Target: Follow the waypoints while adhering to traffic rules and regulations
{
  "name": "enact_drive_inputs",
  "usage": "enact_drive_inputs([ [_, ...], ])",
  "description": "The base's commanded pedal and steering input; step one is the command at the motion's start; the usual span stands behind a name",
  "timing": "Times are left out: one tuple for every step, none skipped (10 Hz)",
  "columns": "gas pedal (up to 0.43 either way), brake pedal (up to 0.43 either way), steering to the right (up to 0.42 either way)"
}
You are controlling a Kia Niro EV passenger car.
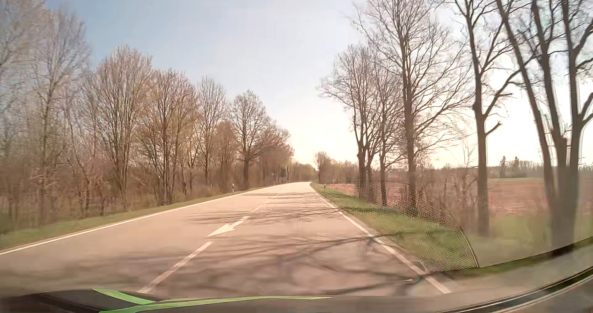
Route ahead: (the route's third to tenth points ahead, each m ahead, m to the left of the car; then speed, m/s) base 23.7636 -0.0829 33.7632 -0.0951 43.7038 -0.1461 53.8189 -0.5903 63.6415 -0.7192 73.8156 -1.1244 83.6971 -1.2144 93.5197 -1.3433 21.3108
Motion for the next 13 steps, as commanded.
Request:
enact_drive_inputs([
  [0.157, 0.000, 0.000],
  [0.157, 0.000, 0.000],
  [0.157, 0.000, 0.000],
  [0.157, 0.000, 0.000],
  [0.157, 0.000, 0.001],
  [0.157, 0.000, 0.000],
  [0.157, 0.000, 0.001],
  [0.169, 0.000, 0.001],
  [0.169, 0.000, 0.000],
  [0.169, 0.000, 0.001],
  [0.169, 0.000, 0.000],
  [0.169, 0.000, 0.000],
  [0.169, 0.000, 0.001],
])
